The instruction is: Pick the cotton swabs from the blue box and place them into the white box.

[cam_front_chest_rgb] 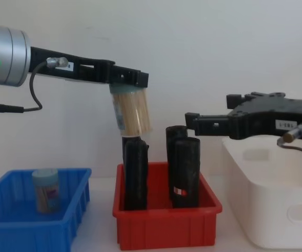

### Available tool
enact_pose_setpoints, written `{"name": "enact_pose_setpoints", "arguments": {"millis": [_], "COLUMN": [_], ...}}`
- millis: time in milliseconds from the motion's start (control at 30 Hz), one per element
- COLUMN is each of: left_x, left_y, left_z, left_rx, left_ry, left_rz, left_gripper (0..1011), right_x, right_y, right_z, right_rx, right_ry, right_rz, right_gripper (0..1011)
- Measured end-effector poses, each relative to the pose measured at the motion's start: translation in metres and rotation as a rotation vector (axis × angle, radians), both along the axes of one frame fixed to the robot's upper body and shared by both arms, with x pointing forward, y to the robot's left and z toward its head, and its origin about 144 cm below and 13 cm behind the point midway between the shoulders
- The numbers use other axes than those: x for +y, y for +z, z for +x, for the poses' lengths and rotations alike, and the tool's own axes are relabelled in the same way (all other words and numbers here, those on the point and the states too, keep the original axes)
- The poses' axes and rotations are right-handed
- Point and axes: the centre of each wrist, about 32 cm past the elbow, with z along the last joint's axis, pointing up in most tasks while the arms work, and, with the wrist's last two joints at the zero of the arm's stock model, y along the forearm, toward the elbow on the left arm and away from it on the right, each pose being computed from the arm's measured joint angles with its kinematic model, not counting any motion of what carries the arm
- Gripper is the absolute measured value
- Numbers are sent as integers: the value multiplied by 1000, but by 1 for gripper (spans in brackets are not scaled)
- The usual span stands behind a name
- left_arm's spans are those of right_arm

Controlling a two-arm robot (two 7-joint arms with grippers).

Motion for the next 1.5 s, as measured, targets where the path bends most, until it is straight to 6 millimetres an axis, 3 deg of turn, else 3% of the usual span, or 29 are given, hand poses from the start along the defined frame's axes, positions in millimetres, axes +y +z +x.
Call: {"name": "enact_pose_setpoints", "arguments": {"millis": [567, 1500], "left_x": [0, 0], "left_y": [0, 0], "left_z": [0, 0], "left_rx": [0, 0], "left_ry": [-2, -2], "left_rz": [0, 0], "left_gripper": [670, 670], "right_x": [25, 71], "right_y": [20, 25], "right_z": [33, 54], "right_rx": [41, 124], "right_ry": [85, 98], "right_rz": [-69, -61], "right_gripper": [1002, 1002]}}
